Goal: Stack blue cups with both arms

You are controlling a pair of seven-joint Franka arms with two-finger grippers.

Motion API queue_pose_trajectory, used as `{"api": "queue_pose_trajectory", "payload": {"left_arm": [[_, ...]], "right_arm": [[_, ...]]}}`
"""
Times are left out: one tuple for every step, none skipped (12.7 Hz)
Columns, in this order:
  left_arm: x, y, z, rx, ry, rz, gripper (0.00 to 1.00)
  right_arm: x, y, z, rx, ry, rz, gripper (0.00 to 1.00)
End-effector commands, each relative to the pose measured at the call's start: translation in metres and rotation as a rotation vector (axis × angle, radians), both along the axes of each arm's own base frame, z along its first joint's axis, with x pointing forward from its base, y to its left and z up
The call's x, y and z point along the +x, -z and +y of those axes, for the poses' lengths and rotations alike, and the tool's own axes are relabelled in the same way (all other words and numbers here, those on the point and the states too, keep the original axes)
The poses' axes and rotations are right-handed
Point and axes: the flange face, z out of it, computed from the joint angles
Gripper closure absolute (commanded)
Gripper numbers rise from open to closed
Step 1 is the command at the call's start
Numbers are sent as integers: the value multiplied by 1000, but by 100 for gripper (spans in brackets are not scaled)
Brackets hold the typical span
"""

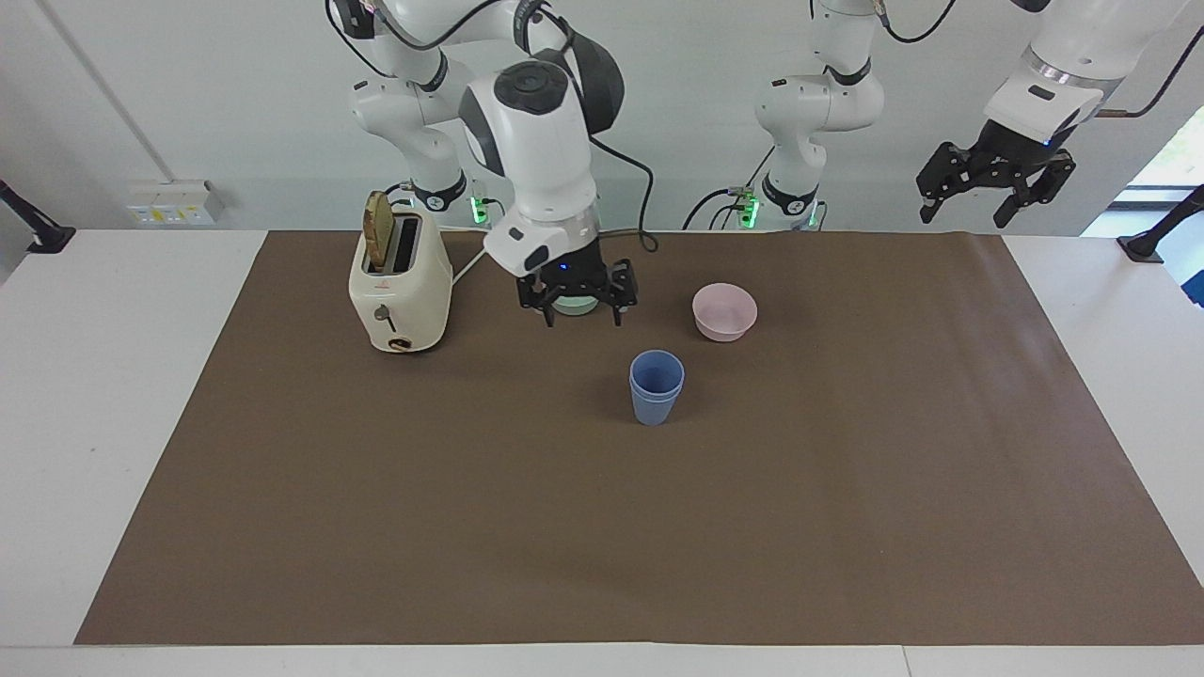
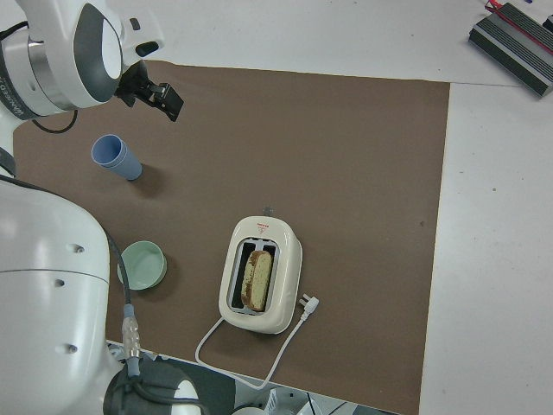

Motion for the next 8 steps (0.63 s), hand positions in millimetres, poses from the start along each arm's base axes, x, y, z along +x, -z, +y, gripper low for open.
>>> {"api": "queue_pose_trajectory", "payload": {"left_arm": [[-3,0,2,-5,0,9,0],[-3,0,2,-5,0,9,0],[-3,0,2,-5,0,9,0],[-3,0,2,-5,0,9,0],[-3,0,2,-5,0,9,0],[-3,0,2,-5,0,9,0],[-3,0,2,-5,0,9,0],[-3,0,2,-7,0,9,0]], "right_arm": [[-39,-7,-30,-44,-13,19,0],[-42,-10,-37,-53,-23,40,0],[-42,-16,-46,-56,-23,49,0],[-41,-23,-57,-58,-27,51,0],[-38,-26,-71,-59,-27,46,0],[-32,-33,-88,-62,-21,41,0],[-26,-37,-100,-70,-16,43,0],[-23,-44,-109,-87,-13,44,0]]}}
